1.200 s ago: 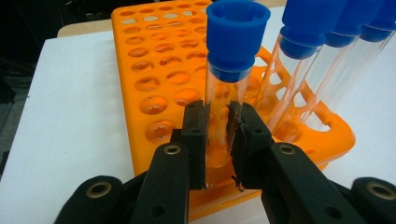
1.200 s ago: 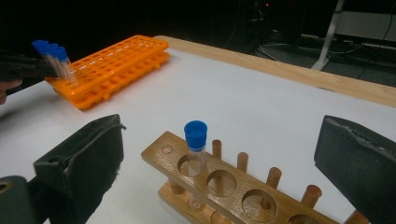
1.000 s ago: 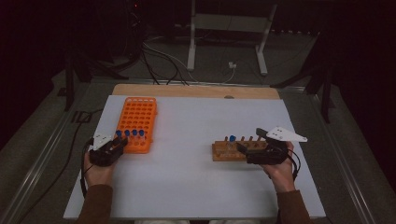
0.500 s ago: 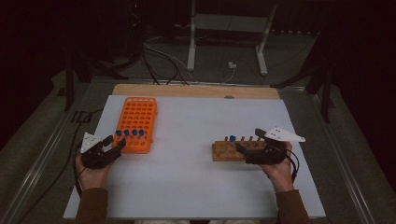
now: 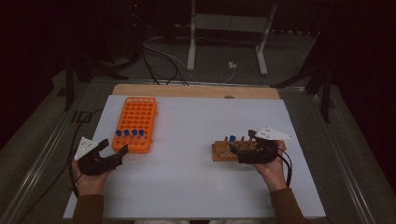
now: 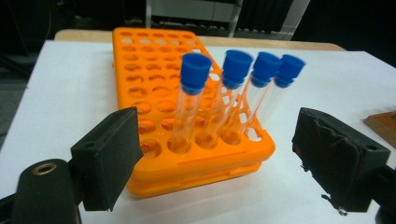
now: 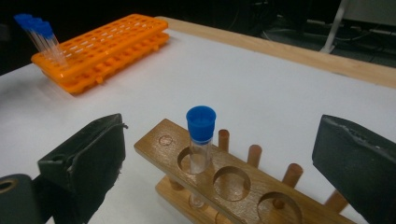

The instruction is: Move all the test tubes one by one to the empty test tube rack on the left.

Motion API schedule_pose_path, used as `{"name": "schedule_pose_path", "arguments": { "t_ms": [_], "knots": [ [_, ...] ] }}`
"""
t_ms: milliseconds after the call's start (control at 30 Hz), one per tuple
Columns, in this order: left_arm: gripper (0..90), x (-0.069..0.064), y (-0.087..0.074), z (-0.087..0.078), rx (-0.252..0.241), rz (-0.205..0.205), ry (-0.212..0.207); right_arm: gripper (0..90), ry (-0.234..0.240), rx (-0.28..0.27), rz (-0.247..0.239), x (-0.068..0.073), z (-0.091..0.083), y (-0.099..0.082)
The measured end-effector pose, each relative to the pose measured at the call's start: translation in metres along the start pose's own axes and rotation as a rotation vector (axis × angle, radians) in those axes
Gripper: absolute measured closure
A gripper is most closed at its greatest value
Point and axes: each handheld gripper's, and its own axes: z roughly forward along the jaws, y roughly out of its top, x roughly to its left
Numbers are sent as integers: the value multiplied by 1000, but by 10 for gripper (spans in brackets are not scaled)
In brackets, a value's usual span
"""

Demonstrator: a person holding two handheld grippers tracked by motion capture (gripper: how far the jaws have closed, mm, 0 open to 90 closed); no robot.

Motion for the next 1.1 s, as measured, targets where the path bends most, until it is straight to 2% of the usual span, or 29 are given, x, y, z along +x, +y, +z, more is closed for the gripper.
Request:
{"name": "schedule_pose_path", "arguments": {
  "t_ms": [67,100,167,300,433,667,800,1100],
  "knots": [
    [27,-3,1,-2,3,9,7,49,5,13,-3,1,5,-2],
    [9,-5,2,-3,4,13,14,62,6,19,-4,1,7,-2],
    [6,-8,2,-3,-2,22,13,86,10,32,-7,2,11,-3],
    [6,-12,1,1,20,43,5,174,19,37,-16,3,17,-4],
    [6,-15,0,3,29,55,5,350,41,39,-33,4,23,-8],
    [6,-21,-1,5,34,70,5,559,12,25,-52,9,27,-14],
    [6,-23,-1,5,36,76,12,633,22,19,-37,7,28,-14],
    [6,-25,-1,4,31,83,11,739,35,21,-44,10,28,-15]
  ]
}}
